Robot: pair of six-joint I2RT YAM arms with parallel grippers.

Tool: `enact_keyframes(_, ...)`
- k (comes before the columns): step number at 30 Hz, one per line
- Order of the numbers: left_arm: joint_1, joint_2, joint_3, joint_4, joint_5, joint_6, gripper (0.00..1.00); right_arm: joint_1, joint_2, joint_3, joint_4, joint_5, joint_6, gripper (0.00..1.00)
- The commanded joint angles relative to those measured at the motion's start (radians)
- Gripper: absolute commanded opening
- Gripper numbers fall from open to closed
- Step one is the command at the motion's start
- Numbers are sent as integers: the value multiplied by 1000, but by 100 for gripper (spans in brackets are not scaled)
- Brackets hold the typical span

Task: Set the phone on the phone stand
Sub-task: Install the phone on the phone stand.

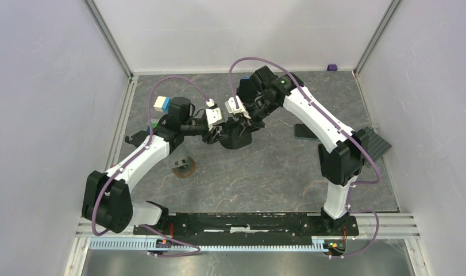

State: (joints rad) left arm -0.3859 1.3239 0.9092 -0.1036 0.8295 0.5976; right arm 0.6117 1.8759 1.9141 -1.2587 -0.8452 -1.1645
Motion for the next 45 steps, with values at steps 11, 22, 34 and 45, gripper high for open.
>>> enact_keyframes(11,0,6,25,-2,33,-29,39,-6,-53,25,2,-45,19,0)
enact_keyframes(22,0,25,88,-176,90,59,26,-6,-15,111,7,-47,93,0)
enact_keyframes(34,1,105,211,-398,153,122,2,-3,-1,141,45,-32,143,0)
enact_keyframes(45,7,163,316,-528,214,171,2,29,-5,141,25,-108,107,0)
